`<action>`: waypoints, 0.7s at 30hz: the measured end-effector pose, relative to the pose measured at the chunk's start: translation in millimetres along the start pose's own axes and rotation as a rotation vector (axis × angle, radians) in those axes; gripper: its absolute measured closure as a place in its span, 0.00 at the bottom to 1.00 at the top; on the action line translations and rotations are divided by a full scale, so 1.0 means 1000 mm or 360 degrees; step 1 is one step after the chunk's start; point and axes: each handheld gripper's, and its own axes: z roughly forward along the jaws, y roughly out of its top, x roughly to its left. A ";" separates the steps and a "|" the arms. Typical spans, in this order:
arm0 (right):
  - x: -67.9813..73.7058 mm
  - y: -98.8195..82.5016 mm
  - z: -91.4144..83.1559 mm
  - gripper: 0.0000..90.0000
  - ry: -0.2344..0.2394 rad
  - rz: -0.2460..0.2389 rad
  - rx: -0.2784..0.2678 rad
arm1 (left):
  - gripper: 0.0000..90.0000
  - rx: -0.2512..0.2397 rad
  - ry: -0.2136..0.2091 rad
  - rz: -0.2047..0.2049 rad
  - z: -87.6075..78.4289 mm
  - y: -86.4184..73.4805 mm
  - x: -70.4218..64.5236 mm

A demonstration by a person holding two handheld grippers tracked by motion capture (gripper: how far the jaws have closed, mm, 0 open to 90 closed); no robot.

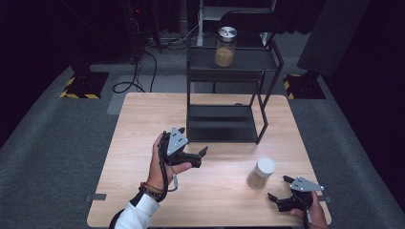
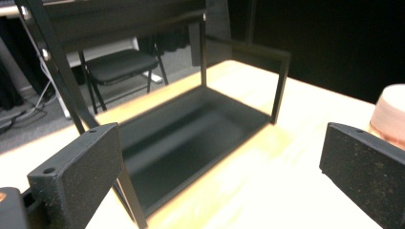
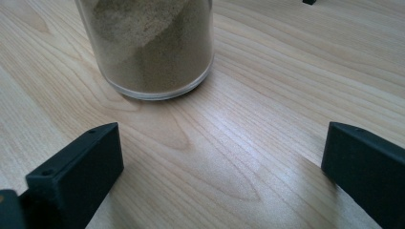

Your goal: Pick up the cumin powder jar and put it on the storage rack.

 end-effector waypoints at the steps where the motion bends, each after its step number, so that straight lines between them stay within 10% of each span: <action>1: 0.000 0.000 0.000 0.00 0.0000 0.0000 0.0000 | 0.01 0.0002 0.0005 -0.0006 0.000 -0.005 -0.001; 21: -0.001 0.000 0.000 0.00 0.0008 -0.0006 0.0000 | 0.01 0.0157 -0.0013 -0.0050 0.007 -0.062 -0.004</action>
